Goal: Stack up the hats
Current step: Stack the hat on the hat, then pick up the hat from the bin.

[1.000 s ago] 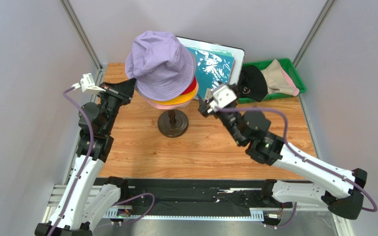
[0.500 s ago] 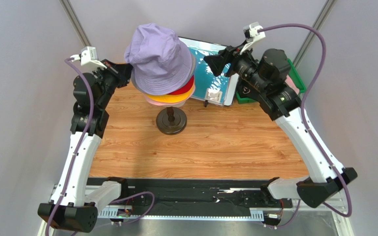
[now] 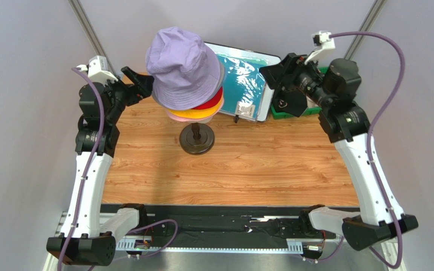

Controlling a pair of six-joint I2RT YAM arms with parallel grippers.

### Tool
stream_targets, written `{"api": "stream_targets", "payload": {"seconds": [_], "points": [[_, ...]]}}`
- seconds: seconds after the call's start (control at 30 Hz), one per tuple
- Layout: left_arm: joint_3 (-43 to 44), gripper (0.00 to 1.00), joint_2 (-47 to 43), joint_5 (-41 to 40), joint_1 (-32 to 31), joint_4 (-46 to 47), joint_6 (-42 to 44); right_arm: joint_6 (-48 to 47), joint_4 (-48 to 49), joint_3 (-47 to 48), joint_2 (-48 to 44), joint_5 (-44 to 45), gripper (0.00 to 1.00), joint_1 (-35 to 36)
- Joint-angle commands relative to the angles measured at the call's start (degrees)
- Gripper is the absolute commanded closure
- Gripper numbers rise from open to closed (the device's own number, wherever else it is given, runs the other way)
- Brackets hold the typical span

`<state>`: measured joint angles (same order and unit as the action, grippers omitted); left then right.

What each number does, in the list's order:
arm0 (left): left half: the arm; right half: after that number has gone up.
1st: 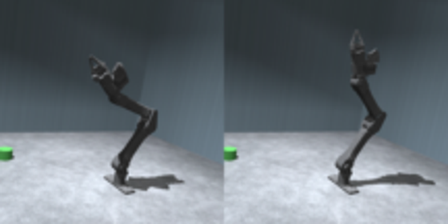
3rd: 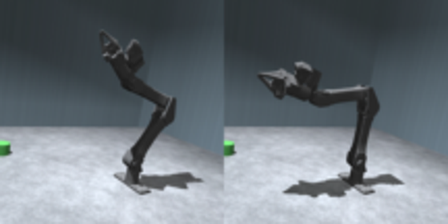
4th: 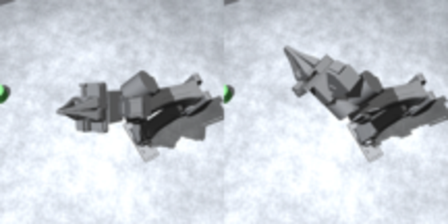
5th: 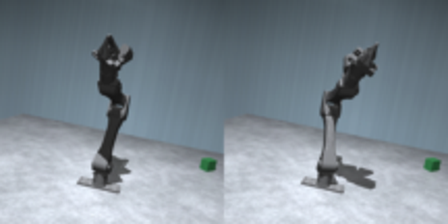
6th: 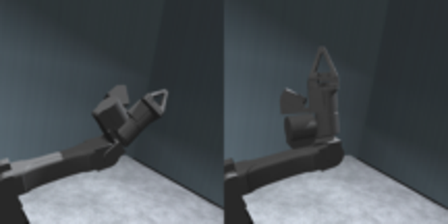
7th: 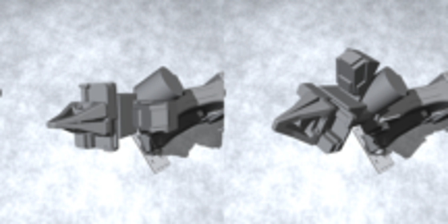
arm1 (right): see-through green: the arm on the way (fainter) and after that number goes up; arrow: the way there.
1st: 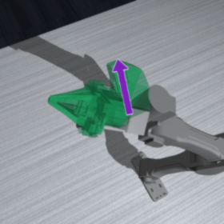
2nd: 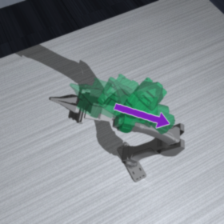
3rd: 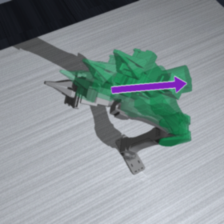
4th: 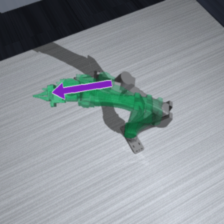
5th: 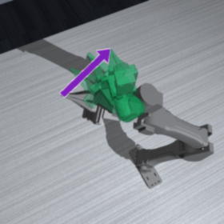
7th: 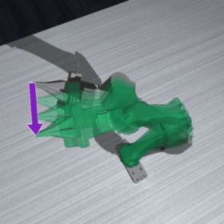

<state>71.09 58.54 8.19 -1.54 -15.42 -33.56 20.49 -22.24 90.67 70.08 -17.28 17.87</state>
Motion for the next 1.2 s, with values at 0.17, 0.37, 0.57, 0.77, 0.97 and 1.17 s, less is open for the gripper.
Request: {"api": "stream_targets", "payload": {"seconds": [0.17, 0.37, 0.57, 0.77, 0.97, 1.17], "points": [[3.7, 0.02, -5.6, -4.3, 1.1, -14.6, 14.4, -3.7, -19.8, 5.9, -2.6, 17.2, 0.08, -8.6], [-3.0, 0.02, -10.0, -6.2, 1.1, -12.3, 20.3, 3.4, -17.7, 2.2, 6.3, 16.6, 0.18, -13.6], [-6.0, 0.03, -11.3, -4.9, 1.1, -11.9, 21.2, 14.9, 1.3, -12.7, 8.8, 25.6, 0.21, -13.5], [-6.6, 0.04, -11.3, -5.3, 1.1, -12.7, 22.1, 22.5, 9.7, -19.4, 12.5, 36.2, 0.22, -13.3], [-6.8, 0.04, -10.7, -4.8, 1.0, -12.8, 22.0, 25.4, 13.4, -21.2, 18.8, 44.3, 0.23, -13.3], [-6.9, 0.04, -10.5, -5.5, 0.9, -12.8, 22.3, 27.7, 14.9, -21.4, 23.6, 48.0, 0.24, -13.0]]}}
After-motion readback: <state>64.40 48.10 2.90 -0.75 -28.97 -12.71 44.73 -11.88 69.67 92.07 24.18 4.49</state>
